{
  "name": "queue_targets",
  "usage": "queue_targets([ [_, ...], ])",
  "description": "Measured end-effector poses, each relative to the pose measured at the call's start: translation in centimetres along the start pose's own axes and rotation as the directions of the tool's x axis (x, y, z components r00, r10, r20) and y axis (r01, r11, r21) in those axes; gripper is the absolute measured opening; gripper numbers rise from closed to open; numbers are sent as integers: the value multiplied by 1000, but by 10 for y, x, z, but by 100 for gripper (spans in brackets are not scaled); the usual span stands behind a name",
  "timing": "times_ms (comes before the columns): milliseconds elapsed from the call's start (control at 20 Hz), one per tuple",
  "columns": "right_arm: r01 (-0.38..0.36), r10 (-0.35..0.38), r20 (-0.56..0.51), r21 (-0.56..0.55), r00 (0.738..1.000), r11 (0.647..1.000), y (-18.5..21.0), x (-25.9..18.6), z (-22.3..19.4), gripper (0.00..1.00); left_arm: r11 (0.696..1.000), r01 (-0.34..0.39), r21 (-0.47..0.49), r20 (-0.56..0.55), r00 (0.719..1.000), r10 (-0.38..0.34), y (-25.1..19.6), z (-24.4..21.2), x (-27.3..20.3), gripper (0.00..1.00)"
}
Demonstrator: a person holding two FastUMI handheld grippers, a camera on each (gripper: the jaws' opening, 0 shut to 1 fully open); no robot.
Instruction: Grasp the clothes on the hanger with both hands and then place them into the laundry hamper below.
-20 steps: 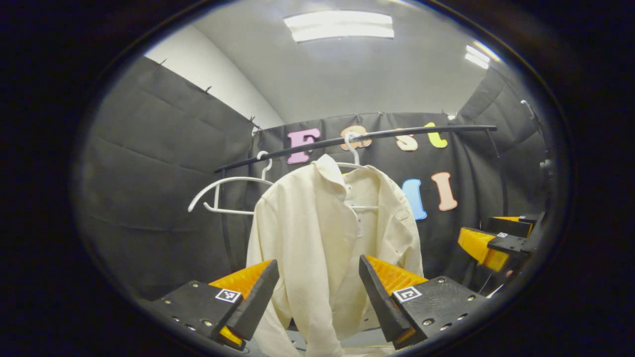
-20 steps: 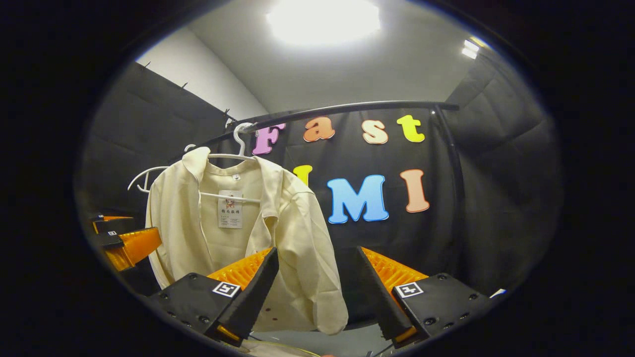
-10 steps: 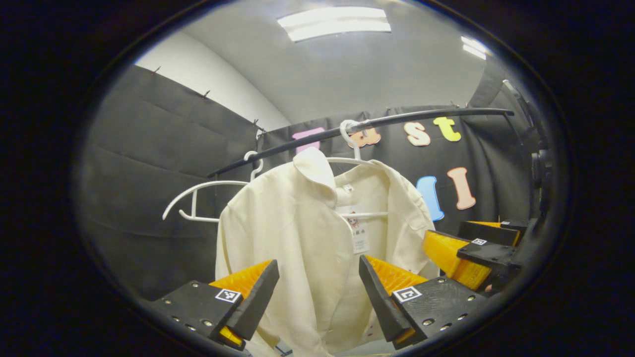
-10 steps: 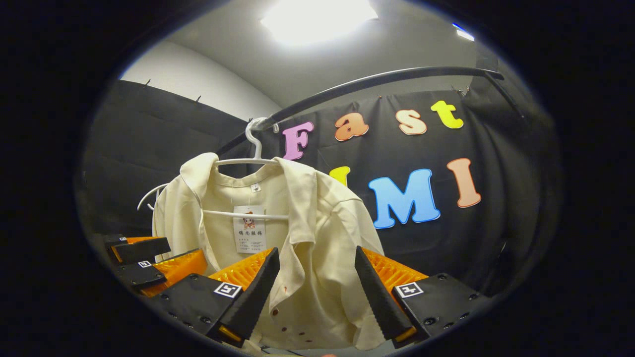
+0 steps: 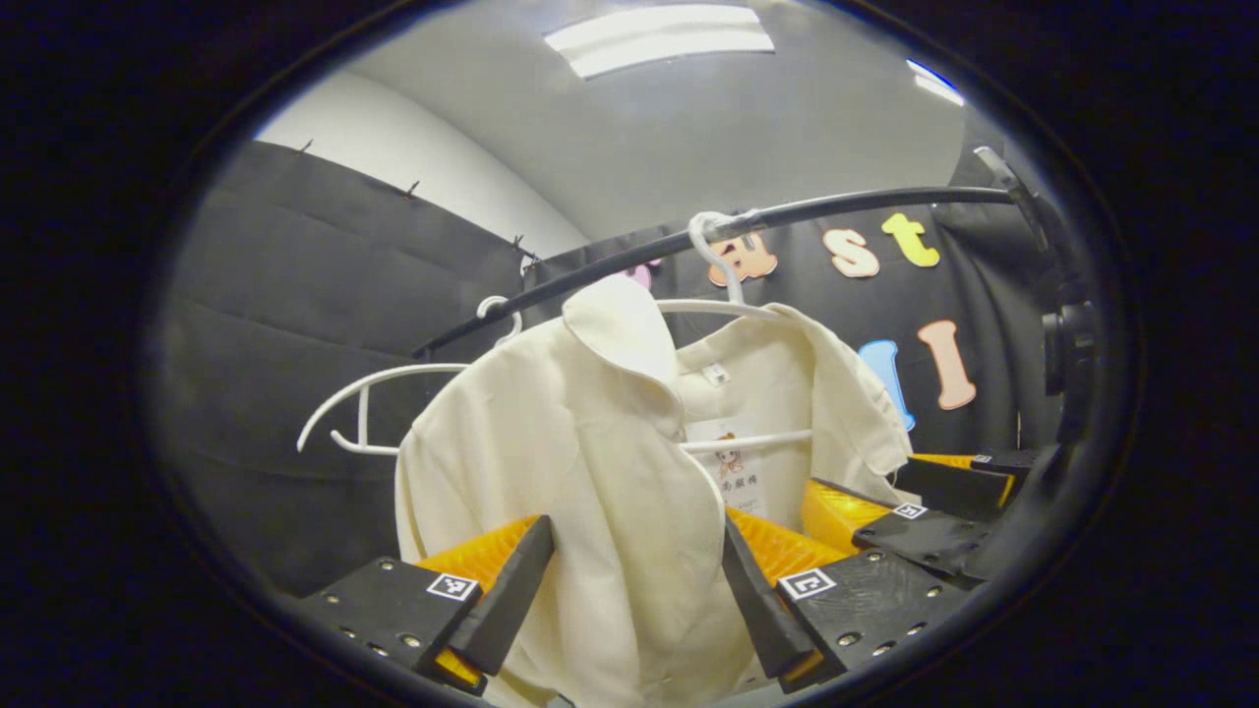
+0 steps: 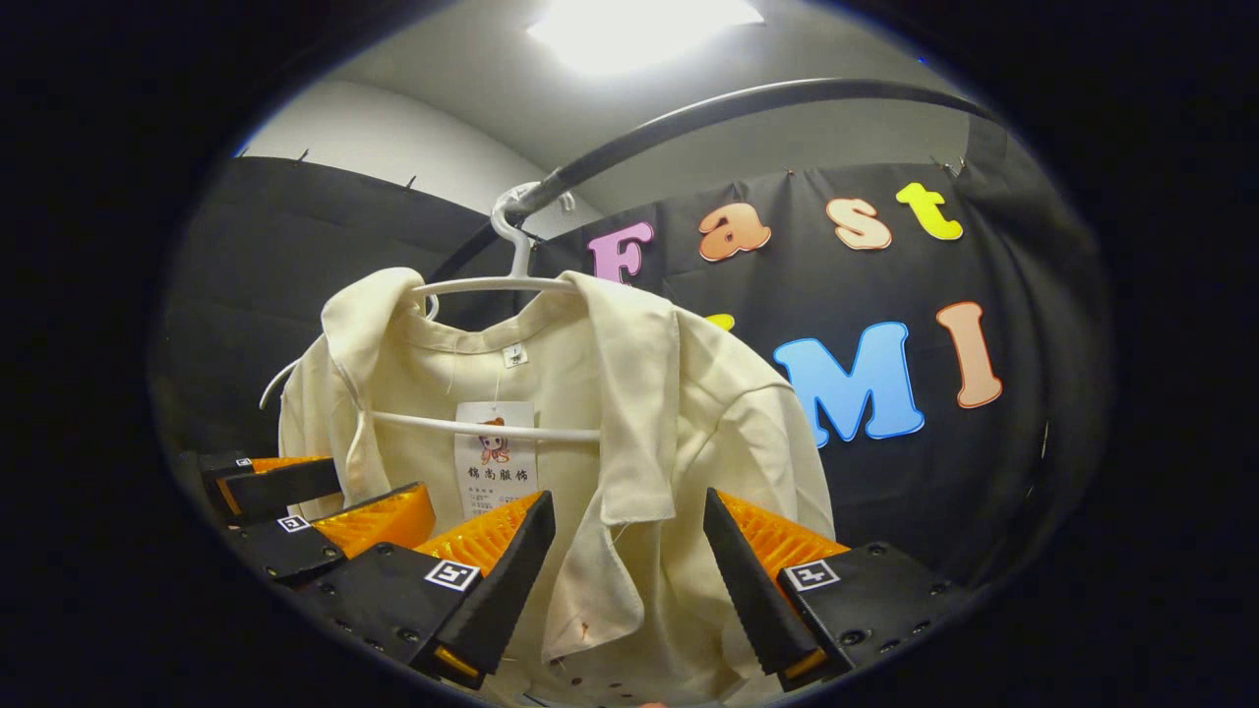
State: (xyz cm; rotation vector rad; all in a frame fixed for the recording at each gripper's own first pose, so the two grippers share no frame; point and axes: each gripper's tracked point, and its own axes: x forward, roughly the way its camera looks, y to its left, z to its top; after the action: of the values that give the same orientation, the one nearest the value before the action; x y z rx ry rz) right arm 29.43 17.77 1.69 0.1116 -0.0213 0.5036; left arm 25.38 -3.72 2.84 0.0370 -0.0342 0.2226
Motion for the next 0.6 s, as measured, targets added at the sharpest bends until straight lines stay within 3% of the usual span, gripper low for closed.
queue_targets([
  [350,27,-27,-45,11,999,1000,-1,32,-12,93,998,-64,21,-3,998,64,12,-4,18,94],
  [400,28,-27,-62,14,998,1000,-1,36,-15,78,997,-74,25,-4,997,74,15,-4,20,90],
  [450,24,-23,-76,18,997,1000,0,38,-17,75,996,-89,31,-5,996,89,18,-4,22,84],
  [500,22,-20,-90,17,996,1000,0,40,-18,73,995,-96,35,-8,995,96,18,-4,23,65],
  [550,39,-37,-93,17,995,999,-4,42,-19,73,994,-101,42,-11,995,101,19,-5,24,61],
  [600,36,-33,-93,27,995,999,-4,44,-17,50,994,-100,50,-14,995,101,19,-5,26,53],
])
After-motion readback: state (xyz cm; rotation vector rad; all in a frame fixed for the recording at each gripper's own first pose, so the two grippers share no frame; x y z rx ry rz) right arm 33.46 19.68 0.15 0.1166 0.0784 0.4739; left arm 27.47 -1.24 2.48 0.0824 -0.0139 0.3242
